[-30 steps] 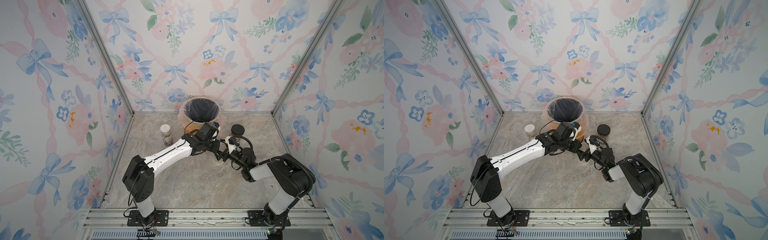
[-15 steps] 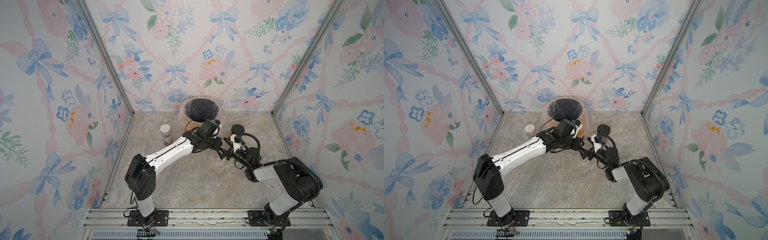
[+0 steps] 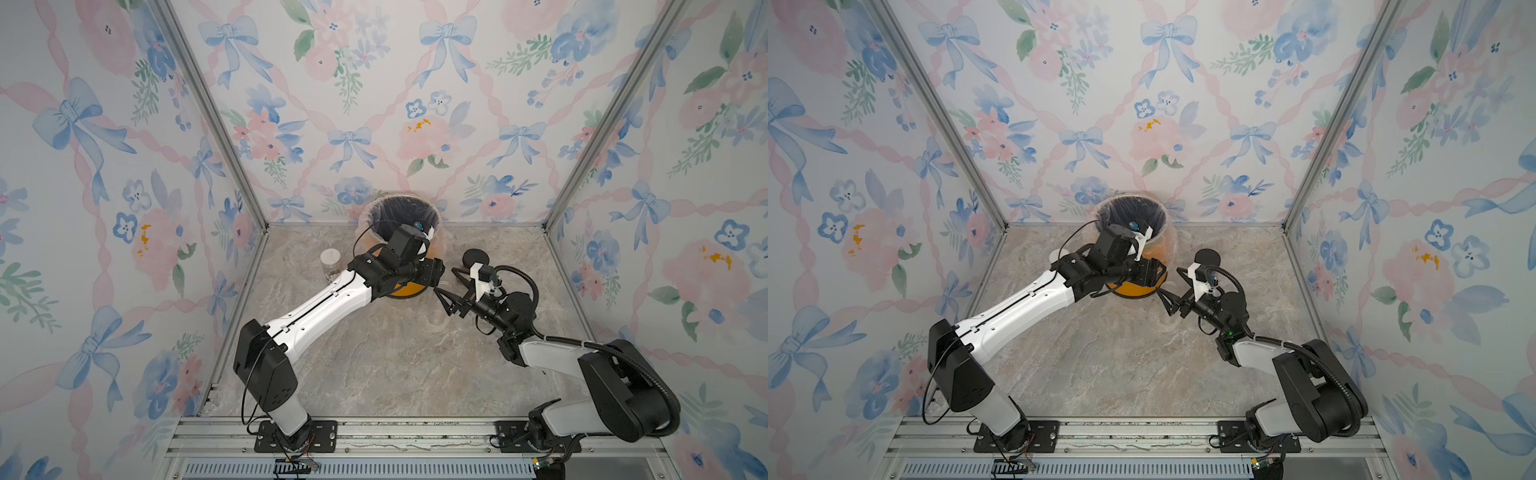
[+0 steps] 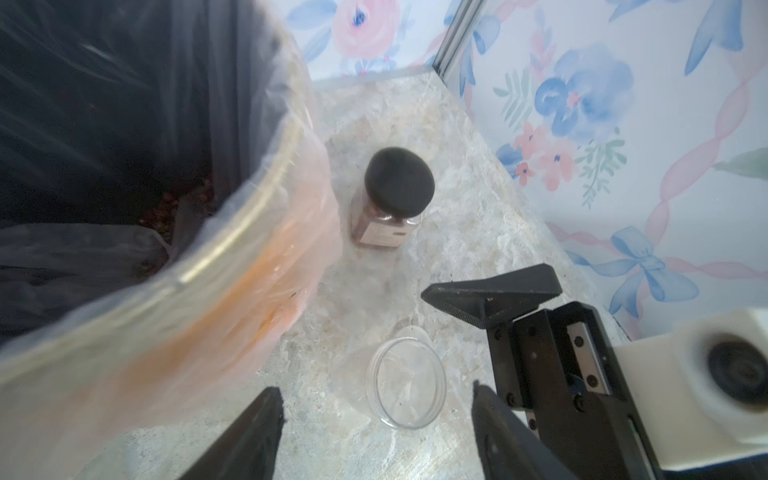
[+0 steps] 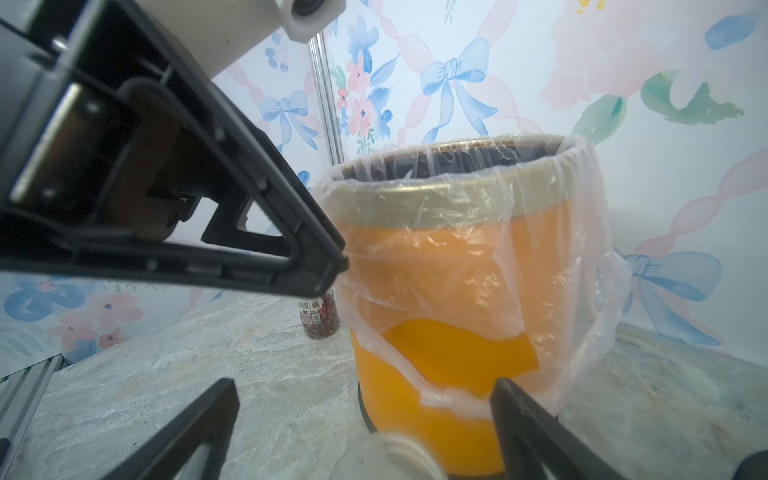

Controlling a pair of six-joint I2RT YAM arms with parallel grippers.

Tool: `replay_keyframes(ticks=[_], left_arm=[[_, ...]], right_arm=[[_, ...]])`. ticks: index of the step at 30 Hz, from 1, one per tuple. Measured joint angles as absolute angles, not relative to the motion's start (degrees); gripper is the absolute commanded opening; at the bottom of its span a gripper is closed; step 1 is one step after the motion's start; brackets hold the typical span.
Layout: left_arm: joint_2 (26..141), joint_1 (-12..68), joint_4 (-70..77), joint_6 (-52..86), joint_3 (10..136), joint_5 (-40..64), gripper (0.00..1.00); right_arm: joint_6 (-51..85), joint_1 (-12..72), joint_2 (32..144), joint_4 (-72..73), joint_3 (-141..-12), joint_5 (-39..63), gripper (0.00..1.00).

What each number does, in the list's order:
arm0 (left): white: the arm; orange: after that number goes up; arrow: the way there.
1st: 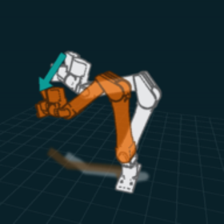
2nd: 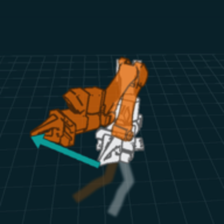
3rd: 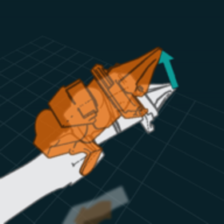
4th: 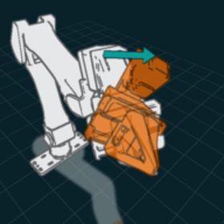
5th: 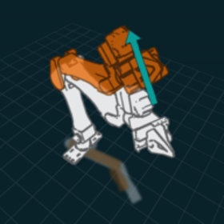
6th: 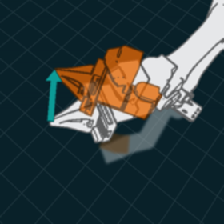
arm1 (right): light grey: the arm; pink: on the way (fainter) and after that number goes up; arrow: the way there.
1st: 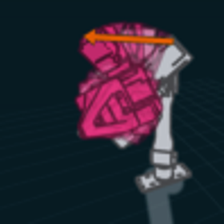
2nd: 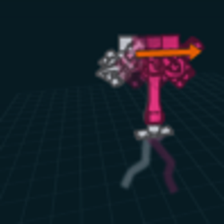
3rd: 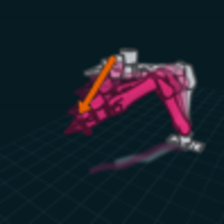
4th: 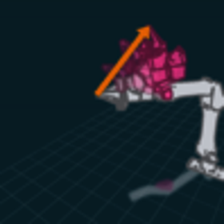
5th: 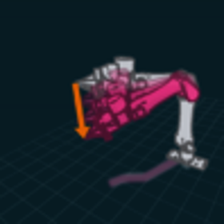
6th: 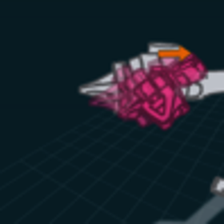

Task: Empty the moldy dried flower tea in the jars
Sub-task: Place the jar at the center of the board, then pick up the jar from the center of the board.

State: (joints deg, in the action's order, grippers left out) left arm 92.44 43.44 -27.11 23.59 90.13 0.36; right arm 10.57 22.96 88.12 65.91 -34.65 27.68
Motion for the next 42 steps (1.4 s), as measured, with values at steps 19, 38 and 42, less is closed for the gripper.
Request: replay_keyframes(ticks=[19,38,42], left_arm=[[69.76,29.95,-24.12,22.52,76.99,-10.13,0.98],[77.12,0.23,-23.86,20.60,68.23,-3.75,0.91],[81.76,0.84,-23.86,19.38,70.37,-1.89,0.91]], right_arm=[[2.46,22.31,70.57,19.38,-51.29,22.98,0.97],[11.03,10.57,65.98,-19.97,-64.49,18.74,0.97],[10.98,10.96,65.23,-22.55,-64.51,19.49,0.97]])
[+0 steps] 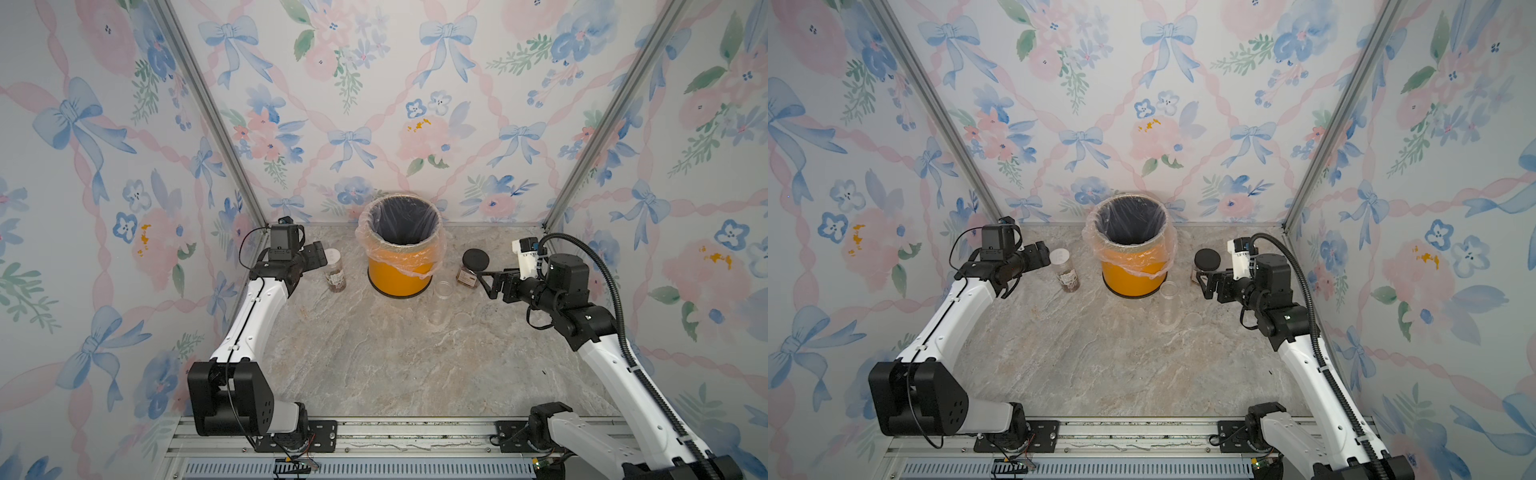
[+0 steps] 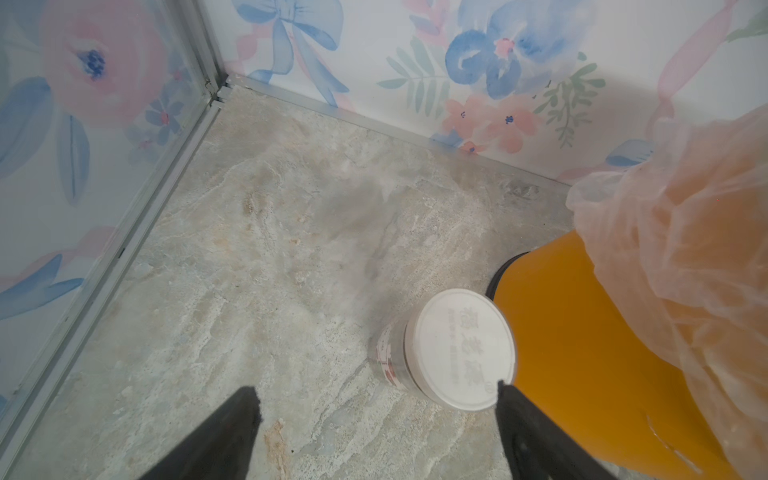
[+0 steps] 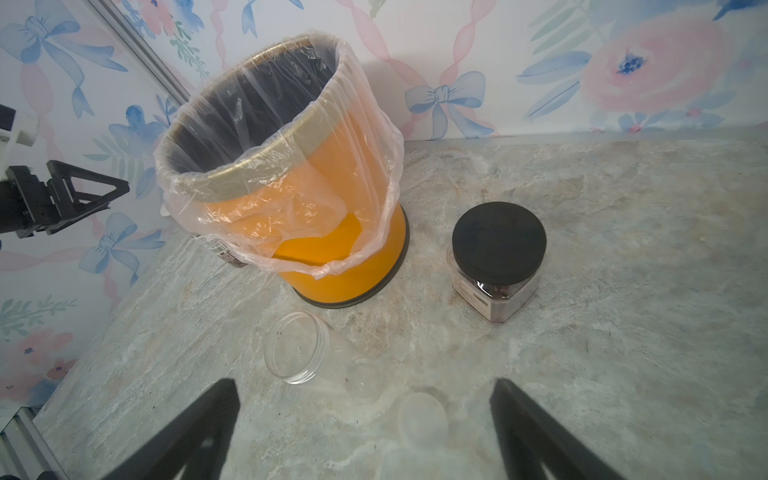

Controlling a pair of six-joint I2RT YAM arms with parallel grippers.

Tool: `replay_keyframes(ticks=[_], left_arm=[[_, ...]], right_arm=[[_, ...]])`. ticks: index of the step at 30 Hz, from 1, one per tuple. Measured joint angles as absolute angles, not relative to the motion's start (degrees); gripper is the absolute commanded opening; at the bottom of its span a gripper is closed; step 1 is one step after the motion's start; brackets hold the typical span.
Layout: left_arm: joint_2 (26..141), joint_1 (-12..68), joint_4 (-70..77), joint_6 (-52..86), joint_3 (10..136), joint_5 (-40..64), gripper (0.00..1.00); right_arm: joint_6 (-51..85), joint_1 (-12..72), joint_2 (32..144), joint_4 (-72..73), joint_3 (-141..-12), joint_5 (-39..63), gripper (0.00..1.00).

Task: Empty the moldy dried flower tea in the jars
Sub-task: Pick up the jar from the center of the board.

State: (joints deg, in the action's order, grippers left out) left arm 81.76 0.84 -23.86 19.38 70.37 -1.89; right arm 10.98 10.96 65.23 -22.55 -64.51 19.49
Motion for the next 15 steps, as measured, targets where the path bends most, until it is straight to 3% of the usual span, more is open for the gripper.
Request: replay_keyframes(ticks=[15], left_arm=[[94.52,7.44,-24.47,15.55,76.55,-6.22,0.93]], right_arm=[[6.11,18.63,65.60,-29.80,-69.65,16.97,0.97]])
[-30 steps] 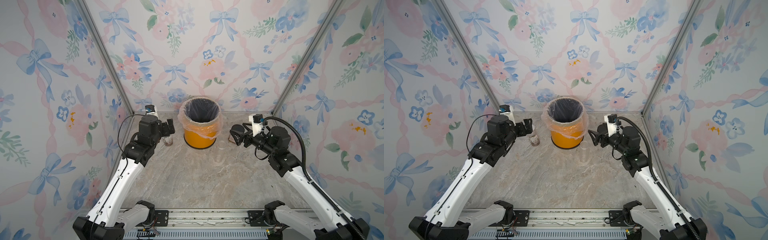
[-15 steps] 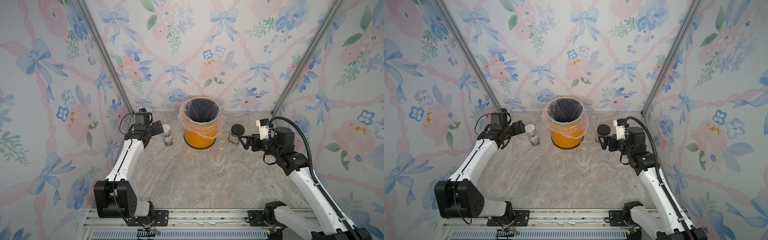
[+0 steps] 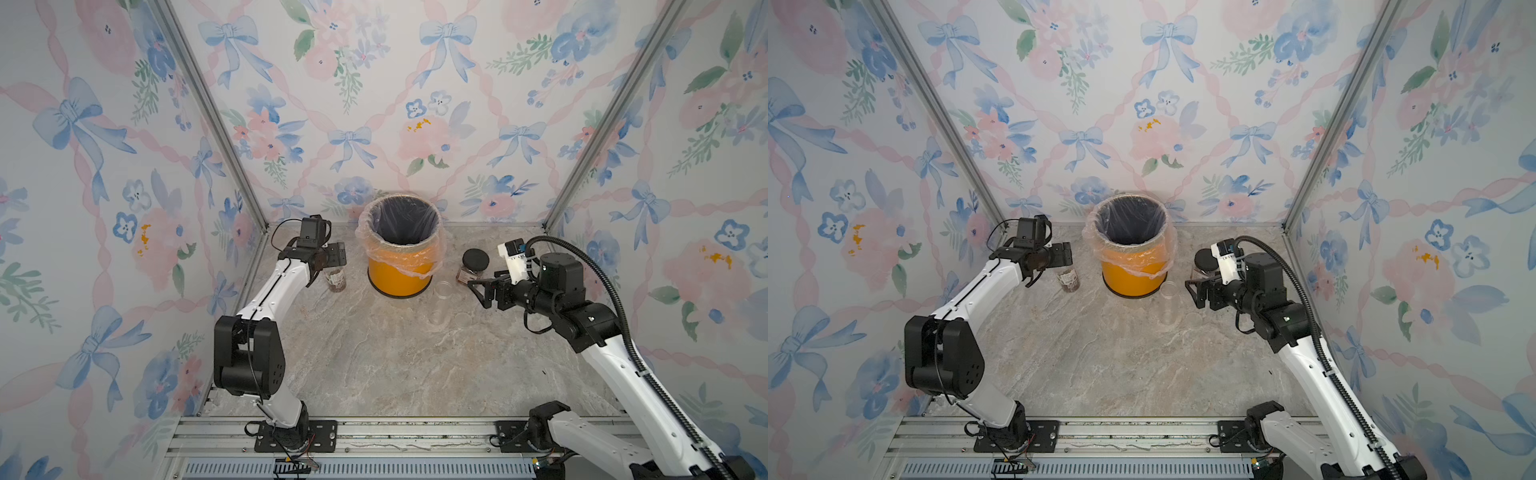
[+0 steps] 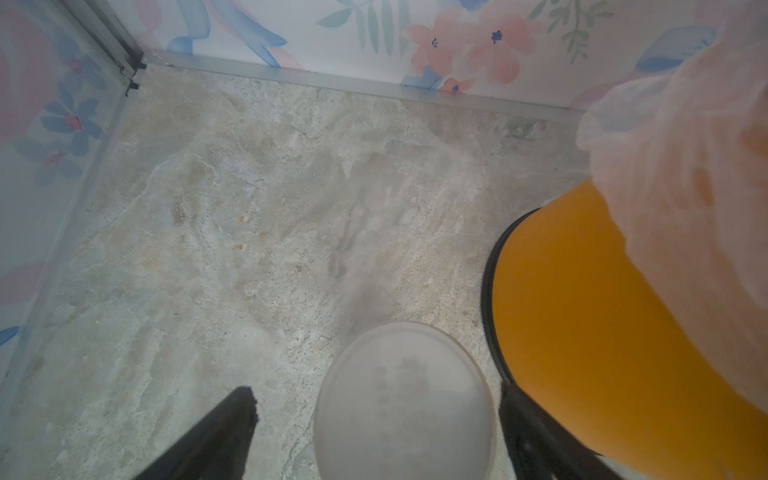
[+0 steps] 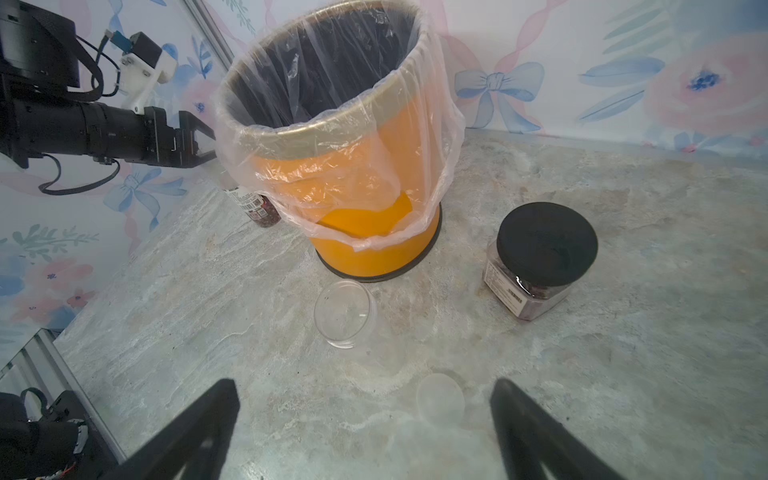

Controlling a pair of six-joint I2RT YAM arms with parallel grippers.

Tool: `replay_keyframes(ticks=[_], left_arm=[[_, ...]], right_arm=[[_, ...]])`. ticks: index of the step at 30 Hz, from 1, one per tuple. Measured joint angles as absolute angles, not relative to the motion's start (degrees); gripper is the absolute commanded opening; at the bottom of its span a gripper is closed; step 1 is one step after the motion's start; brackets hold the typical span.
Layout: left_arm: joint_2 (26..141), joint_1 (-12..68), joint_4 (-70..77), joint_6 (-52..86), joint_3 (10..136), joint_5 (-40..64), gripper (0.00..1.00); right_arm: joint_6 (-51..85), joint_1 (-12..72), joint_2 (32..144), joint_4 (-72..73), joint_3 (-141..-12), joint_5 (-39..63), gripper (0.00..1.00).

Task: Empty the moldy dried flower tea in the jars
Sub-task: Pick up the jar from the center of the board.

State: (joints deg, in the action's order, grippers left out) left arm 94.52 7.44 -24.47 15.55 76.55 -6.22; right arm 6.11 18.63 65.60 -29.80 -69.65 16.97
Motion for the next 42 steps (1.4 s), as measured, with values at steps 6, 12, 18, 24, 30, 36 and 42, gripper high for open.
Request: replay_keyframes(ticks=[6,12,18,24,30,36,42], left_arm=[[97.51,7.86,-24.97,15.18,77.82,-6.63,0.87],[99.59,7.90,-24.99,15.05,78.43,-6.59,0.83],[101.10,8.10,-25.04,14.83,78.61,-6.42,0.73],[101.10,8.23,-24.95,13.91,78.61,-6.44,0.57],[100.88,8.25,-24.97,13.91,78.52,-6.39,0.48],[94.72,8.82,-26.37,13.91,75.20,-5.45,0.45],[80.40,12.43,-28.42,13.93,73.30,-1.72,0.43]], right_arm=[[5.45,20.51,66.63,-30.04,-69.65,15.57,0.97],[4.84,21.91,67.44,-30.09,-69.65,14.68,0.97],[3.86,23.05,67.92,-30.57,-69.65,14.24,0.97],[3.31,24.16,68.90,-30.76,-69.65,13.78,0.97],[2.00,25.65,69.47,-31.16,-69.65,13.15,0.97],[-1.10,29.08,69.21,-30.79,-69.60,13.04,0.97],[-8.08,36.53,65.12,-24.62,-65.91,13.85,0.97]])
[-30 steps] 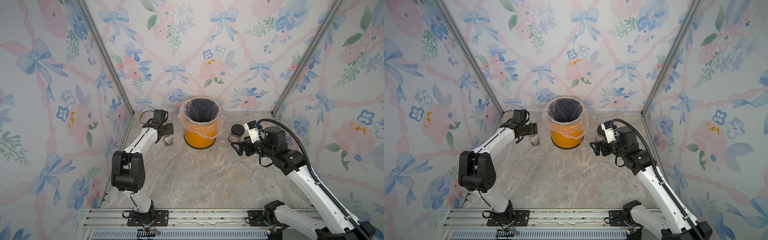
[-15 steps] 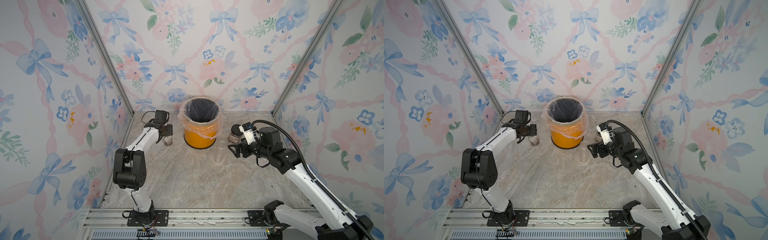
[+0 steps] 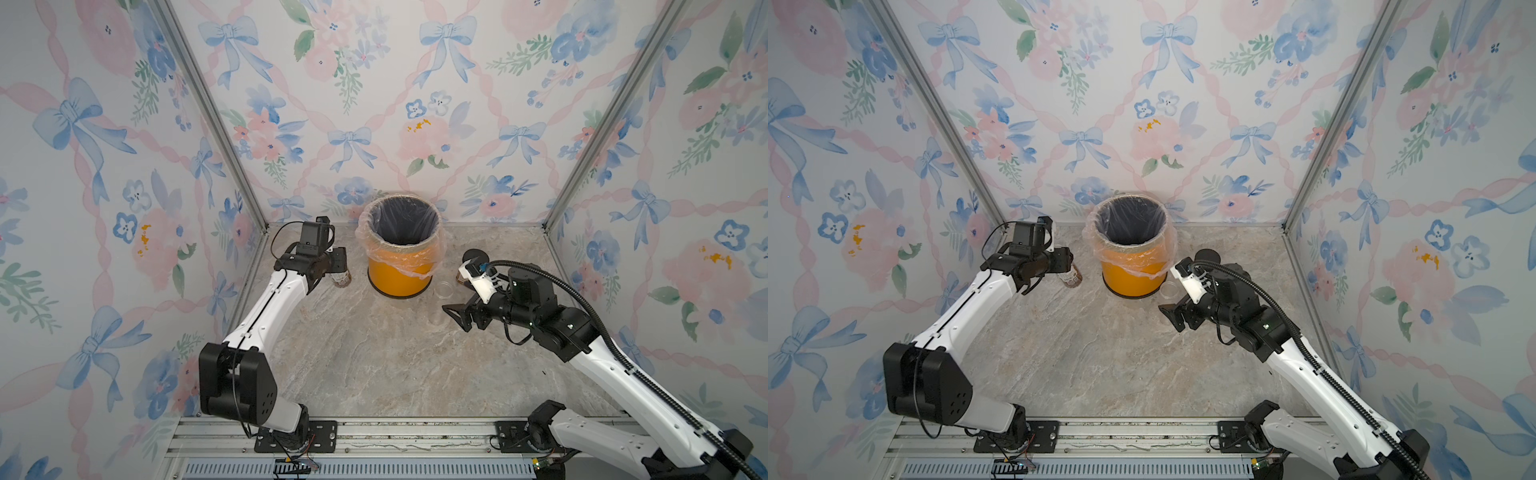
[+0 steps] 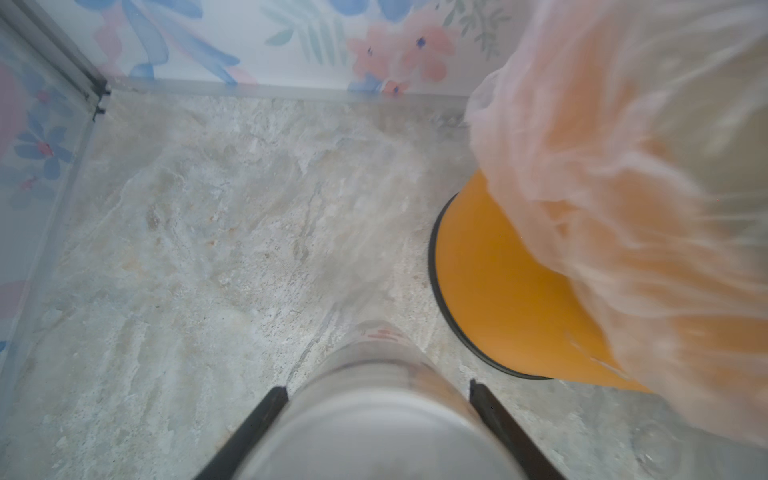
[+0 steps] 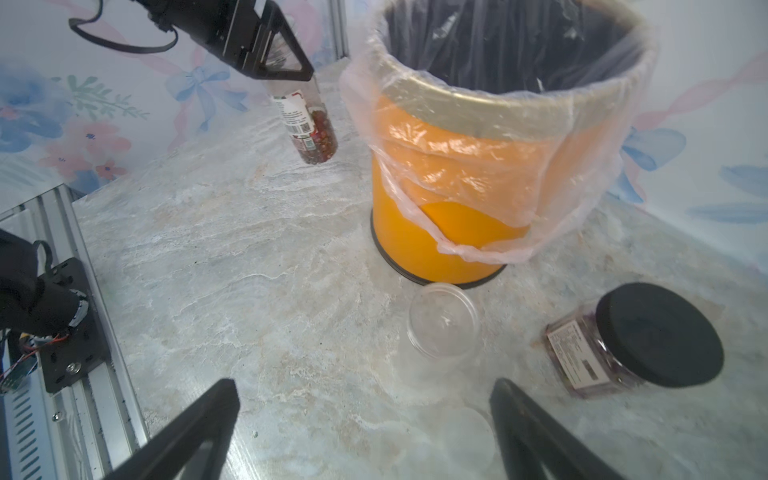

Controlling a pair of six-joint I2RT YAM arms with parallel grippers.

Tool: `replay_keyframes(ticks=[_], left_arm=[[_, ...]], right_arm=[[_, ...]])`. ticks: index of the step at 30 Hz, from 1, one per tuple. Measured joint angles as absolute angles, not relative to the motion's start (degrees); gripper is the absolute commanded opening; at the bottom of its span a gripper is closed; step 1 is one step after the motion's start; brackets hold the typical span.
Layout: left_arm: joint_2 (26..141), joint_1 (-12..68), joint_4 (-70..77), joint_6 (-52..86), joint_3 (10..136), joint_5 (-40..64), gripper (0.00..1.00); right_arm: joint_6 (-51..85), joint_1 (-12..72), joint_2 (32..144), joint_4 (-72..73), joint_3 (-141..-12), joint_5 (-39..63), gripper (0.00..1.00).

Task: Empty the moldy dried flower tea in the jars
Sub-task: Pick up the jar from the center of the board.

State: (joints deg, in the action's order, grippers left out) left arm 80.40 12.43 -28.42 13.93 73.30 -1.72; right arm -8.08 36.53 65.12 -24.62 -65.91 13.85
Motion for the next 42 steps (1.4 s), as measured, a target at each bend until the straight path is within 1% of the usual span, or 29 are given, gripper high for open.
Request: replay_keyframes(ticks=[3,6,10,13,25,39,42], left_arm=[[73.49,15.73,-28.93,14.04,72.18,1.13,0.43],[68.84,19.53,-30.11,14.15,70.39,4.40,0.43],[66.32,24.18,-32.21,14.13,68.29,7.86,0.42],[65.54,26.06,-33.82,14.13,66.81,10.68,0.42],[63.31,26.79,-34.92,13.21,65.69,20.82,0.42],[63.57,26.76,-34.94,12.40,66.17,25.54,0.43],[64.14,26.76,-34.89,12.40,66.24,25.69,0.43]], right_arm=[[-11.94,40.93,64.58,-20.75,-63.66,14.35,0.97],[-14.90,44.93,67.05,-17.52,-63.13,14.48,0.97],[-15.90,48.03,72.55,-13.87,-63.53,14.46,0.97],[-15.86,49.17,76.77,-11.22,-64.14,14.26,0.97],[-15.03,51.83,82.17,-2.87,-64.36,12.45,0.97],[-14.04,51.92,90.00,5.87,-64.25,12.19,0.97],[-13.43,51.86,90.48,8.64,-63.66,12.60,1.00]])
